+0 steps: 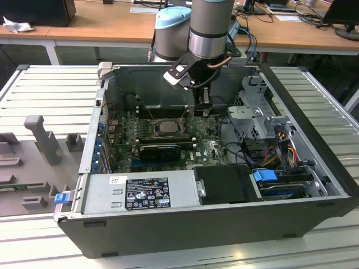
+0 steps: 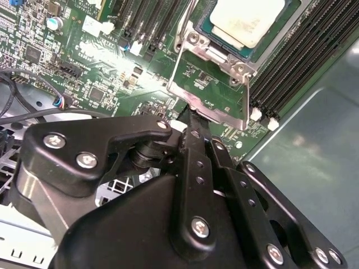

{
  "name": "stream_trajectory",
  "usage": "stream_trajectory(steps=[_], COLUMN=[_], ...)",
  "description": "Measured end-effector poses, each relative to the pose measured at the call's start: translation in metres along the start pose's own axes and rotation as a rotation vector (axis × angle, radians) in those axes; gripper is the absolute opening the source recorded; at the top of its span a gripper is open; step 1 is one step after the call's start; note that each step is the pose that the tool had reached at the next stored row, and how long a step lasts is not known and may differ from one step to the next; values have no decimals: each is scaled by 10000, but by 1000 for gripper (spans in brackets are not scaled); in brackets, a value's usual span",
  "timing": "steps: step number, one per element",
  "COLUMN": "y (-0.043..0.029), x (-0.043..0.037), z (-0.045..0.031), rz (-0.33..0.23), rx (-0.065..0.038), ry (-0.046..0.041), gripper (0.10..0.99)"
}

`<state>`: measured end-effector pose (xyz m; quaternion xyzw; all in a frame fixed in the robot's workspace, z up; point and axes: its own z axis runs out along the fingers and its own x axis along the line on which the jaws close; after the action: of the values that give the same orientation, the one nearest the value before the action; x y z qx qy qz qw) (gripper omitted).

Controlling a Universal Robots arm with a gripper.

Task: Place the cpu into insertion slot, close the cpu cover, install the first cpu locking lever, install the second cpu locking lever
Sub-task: 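Close the cpu cover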

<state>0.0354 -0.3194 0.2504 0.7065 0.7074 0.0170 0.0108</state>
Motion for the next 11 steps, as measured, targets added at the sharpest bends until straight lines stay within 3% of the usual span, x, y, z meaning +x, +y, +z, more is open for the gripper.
stream_trajectory(steps=[11], y=[-20], x=[0], z=[-1], rz=[0], rx=[0], ry=[0], gripper=[106])
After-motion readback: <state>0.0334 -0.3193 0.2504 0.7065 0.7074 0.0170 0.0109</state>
